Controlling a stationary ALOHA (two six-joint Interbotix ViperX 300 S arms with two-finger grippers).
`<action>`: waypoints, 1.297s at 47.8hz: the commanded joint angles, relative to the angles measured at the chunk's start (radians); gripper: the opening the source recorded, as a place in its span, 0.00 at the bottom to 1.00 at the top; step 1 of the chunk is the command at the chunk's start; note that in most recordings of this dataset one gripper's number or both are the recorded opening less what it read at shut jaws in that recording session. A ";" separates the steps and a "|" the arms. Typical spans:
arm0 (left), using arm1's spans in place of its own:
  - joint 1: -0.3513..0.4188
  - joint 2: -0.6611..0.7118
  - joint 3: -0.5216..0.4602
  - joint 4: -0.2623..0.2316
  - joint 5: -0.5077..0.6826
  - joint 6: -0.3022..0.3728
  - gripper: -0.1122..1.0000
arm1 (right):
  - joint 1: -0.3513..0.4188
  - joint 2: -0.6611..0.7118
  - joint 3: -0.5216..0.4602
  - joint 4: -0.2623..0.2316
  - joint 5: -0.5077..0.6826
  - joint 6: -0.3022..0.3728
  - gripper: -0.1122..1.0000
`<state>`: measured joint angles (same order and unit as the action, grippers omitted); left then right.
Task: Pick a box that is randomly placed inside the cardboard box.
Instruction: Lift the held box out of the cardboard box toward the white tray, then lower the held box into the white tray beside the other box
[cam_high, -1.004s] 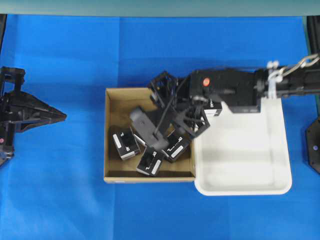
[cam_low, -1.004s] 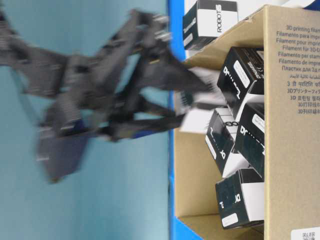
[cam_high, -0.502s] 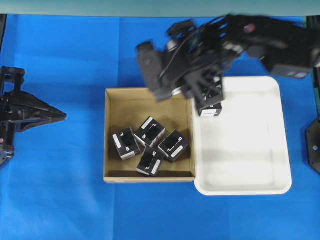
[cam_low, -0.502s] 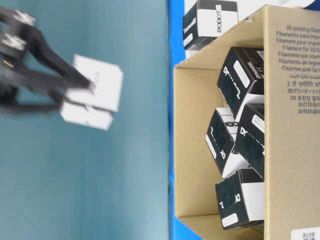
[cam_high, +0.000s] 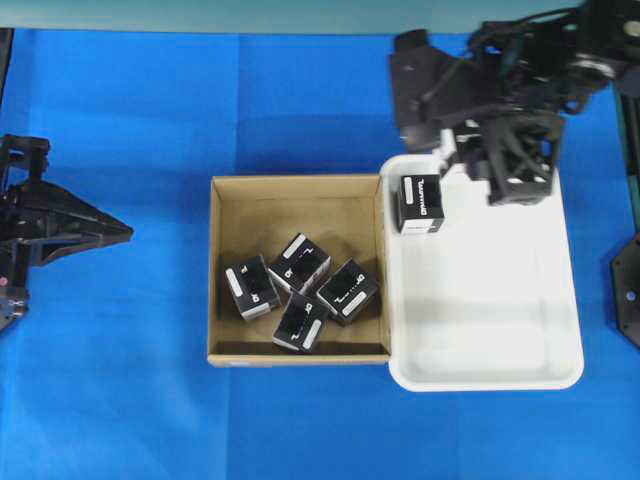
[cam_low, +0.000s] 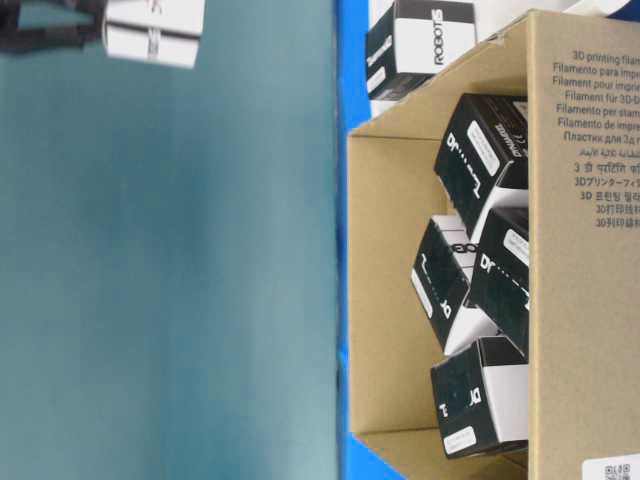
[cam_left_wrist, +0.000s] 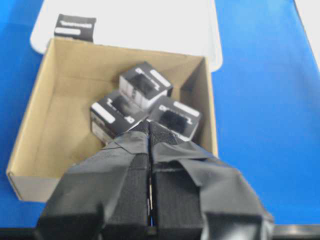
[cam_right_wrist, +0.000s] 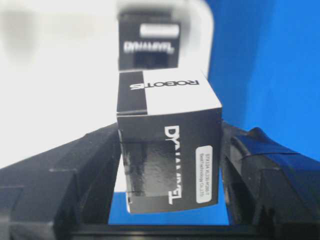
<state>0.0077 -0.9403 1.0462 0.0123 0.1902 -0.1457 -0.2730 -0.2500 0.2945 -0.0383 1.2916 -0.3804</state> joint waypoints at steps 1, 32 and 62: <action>-0.002 0.009 -0.014 0.003 -0.006 -0.003 0.05 | -0.014 -0.046 0.049 0.000 -0.005 0.002 0.67; 0.003 0.012 -0.014 0.003 -0.006 -0.005 0.05 | -0.084 -0.058 0.318 0.000 -0.275 -0.005 0.67; 0.003 0.020 -0.014 0.003 -0.006 -0.008 0.05 | -0.087 0.115 0.402 0.002 -0.417 -0.011 0.67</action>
<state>0.0107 -0.9296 1.0462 0.0138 0.1902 -0.1519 -0.3636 -0.1626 0.6949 -0.0383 0.9004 -0.3896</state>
